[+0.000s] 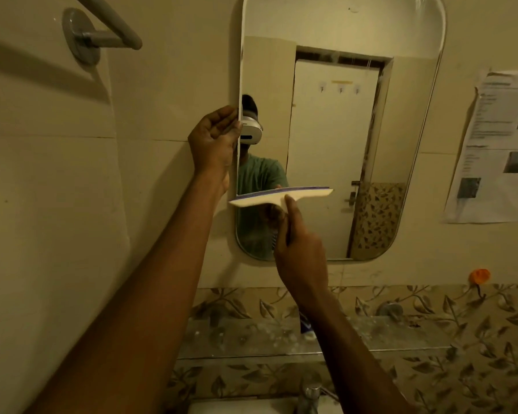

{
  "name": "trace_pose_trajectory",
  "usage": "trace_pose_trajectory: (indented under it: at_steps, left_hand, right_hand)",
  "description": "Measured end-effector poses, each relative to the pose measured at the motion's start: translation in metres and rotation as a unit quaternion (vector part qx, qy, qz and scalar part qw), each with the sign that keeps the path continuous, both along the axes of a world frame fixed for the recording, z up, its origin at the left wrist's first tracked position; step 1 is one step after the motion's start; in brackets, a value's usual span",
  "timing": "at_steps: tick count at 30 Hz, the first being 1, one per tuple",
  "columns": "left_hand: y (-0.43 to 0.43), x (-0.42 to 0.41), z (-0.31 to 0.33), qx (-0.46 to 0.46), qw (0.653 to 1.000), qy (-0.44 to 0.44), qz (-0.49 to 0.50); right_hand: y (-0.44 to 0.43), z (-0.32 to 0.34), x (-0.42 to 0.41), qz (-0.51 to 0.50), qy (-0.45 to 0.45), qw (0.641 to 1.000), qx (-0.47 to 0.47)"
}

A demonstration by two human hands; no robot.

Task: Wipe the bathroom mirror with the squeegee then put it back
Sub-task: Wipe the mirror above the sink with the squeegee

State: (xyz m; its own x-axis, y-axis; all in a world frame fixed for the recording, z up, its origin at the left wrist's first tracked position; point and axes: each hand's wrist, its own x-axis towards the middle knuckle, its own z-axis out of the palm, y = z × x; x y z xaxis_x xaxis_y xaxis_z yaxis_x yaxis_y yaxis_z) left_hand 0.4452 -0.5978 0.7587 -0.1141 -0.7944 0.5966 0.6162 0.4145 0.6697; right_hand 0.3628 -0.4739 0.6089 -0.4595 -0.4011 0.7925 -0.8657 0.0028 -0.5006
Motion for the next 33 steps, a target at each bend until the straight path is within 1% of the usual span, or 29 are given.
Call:
trace_pose_trajectory:
  at_steps: [3,7,9,13,20,24,30,33]
  left_hand:
    - [-0.001,0.004,-0.007,-0.008,1.000,-0.013,0.005]
    - [0.002,0.007,-0.012,-0.030,0.999,-0.033,0.015]
    - [0.005,0.006,-0.012,-0.037,0.998,-0.033,0.024]
    - [0.008,0.006,-0.016,-0.039,0.996,-0.045,0.062]
    - [0.006,0.007,-0.050,-0.041,0.987,-0.106,0.110]
    - [0.006,0.007,-0.046,-0.053,0.981,-0.139,0.121]
    - [0.009,0.007,-0.041,-0.069,0.971,-0.181,0.139]
    - [0.009,0.008,-0.040,-0.077,0.966,-0.202,0.142]
  right_hand:
    - [0.005,-0.020,0.003,-0.015,0.014,1.000,0.018]
    - [0.021,-0.072,0.009,-0.021,0.021,0.993,0.113]
    - [0.027,-0.083,0.010,-0.024,0.021,0.990,0.140]
    - [0.027,-0.073,0.014,-0.008,0.001,0.991,0.134]
    - [0.008,-0.033,0.006,-0.026,0.031,0.997,0.067]
    - [0.014,-0.051,0.003,-0.018,0.044,0.995,0.092]
    - [0.037,-0.085,-0.010,-0.026,0.045,0.988,0.145]
    - [0.044,-0.092,-0.016,-0.035,0.054,0.984,0.168]
